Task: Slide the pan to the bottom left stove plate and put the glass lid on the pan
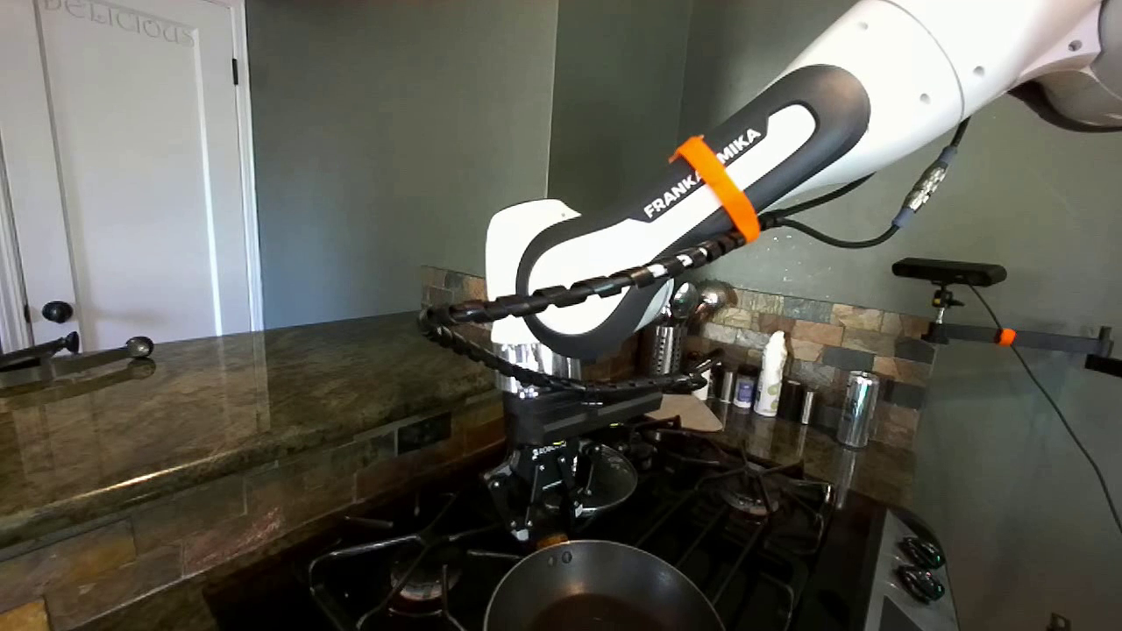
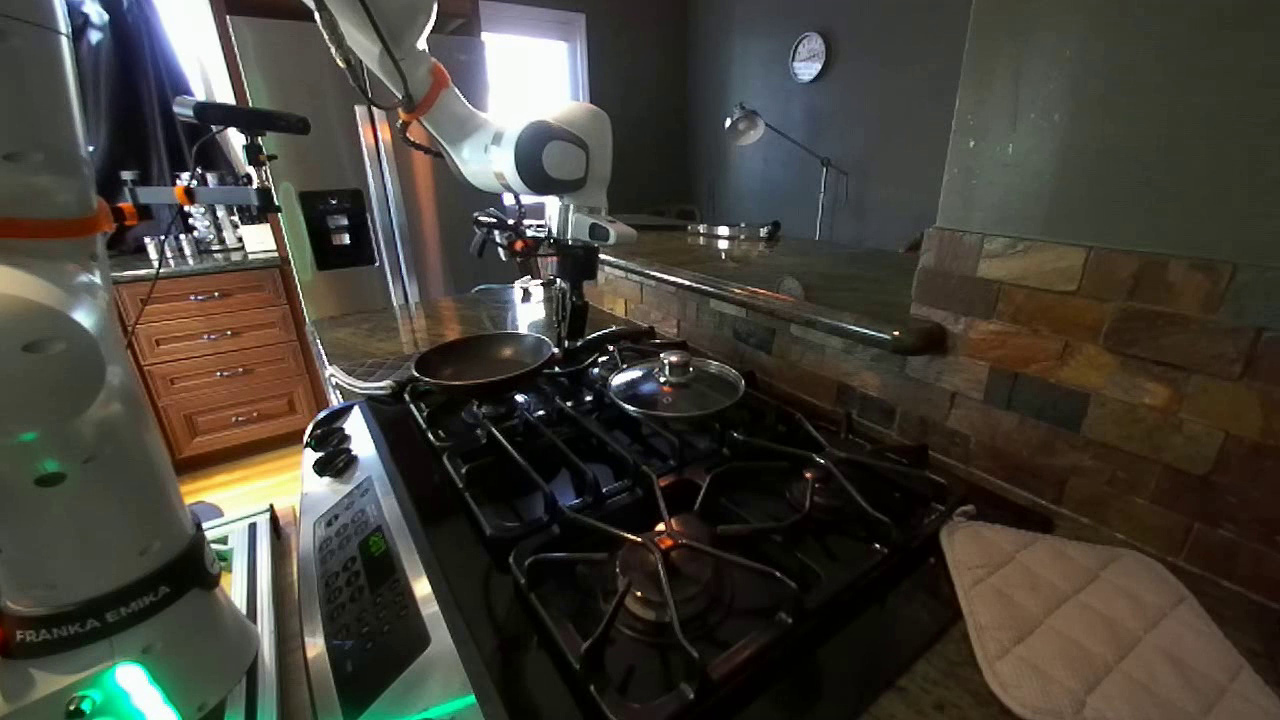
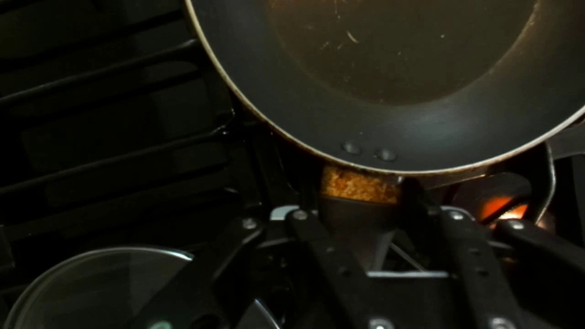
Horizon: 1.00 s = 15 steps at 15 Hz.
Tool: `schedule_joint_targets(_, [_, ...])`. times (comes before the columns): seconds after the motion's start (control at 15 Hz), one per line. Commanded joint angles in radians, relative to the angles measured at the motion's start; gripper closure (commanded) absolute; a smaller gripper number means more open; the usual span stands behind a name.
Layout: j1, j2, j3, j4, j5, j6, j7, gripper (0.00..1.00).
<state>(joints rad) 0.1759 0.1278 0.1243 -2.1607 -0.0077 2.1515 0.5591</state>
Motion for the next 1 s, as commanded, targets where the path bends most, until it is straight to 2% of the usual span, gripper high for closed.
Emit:
schedule_joint_targets(0.0, [0.014,0.014,0.004,0.022,-0.045,-0.005,-0.020,0.77])
schedule_joint_targets(0.33, [0.024,0.020,0.007,0.029,-0.061,-0.011,-0.037,0.77])
schedule_joint_targets(0.4, [0.025,0.021,0.007,0.030,-0.064,-0.013,-0.042,0.33])
schedule_joint_targets(0.67, [0.026,0.015,0.006,0.027,-0.069,-0.010,-0.052,0.04])
schedule_joint_targets(0.73, [0.025,0.012,0.006,0.026,-0.070,-0.009,-0.054,0.01])
schedule_joint_targets(0.93, [0.019,-0.006,0.002,0.020,-0.070,-0.012,-0.071,0.00])
